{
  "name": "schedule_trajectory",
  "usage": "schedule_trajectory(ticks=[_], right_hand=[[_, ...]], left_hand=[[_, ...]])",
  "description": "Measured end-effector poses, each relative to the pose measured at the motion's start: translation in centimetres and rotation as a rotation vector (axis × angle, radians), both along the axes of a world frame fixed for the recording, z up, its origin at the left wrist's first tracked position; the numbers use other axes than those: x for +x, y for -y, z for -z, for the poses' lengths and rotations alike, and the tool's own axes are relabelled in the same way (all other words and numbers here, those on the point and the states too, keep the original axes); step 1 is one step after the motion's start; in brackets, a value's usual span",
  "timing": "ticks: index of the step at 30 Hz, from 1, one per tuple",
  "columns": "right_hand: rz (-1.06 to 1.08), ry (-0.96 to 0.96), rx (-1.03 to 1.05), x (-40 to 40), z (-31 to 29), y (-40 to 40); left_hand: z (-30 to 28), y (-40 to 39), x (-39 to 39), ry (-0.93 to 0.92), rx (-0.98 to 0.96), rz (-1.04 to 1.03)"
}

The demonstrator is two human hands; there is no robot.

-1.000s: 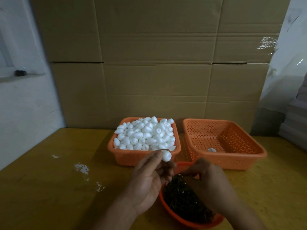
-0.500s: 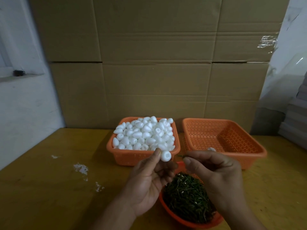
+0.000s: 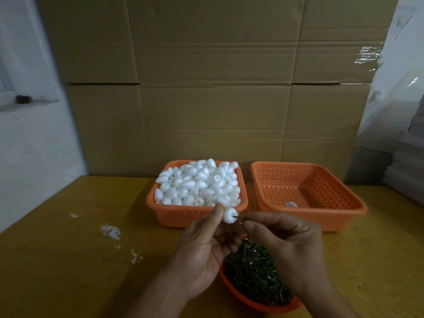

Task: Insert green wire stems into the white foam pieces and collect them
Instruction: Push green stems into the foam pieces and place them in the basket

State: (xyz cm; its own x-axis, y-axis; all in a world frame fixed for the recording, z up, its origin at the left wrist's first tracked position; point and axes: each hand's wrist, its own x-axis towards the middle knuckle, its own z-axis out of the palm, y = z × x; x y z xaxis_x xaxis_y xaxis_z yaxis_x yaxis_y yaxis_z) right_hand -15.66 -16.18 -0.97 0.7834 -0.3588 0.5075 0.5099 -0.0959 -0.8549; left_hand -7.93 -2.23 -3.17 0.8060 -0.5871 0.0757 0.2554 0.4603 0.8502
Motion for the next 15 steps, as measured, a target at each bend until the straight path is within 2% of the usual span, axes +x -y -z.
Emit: schedule_trajectory(ticks=[15], right_hand=[[0.068,0.001,-0.151,0.8,1.9,0.5]], left_hand=[[0.8,0.2,-0.3,0.019,0.034,-0.016]])
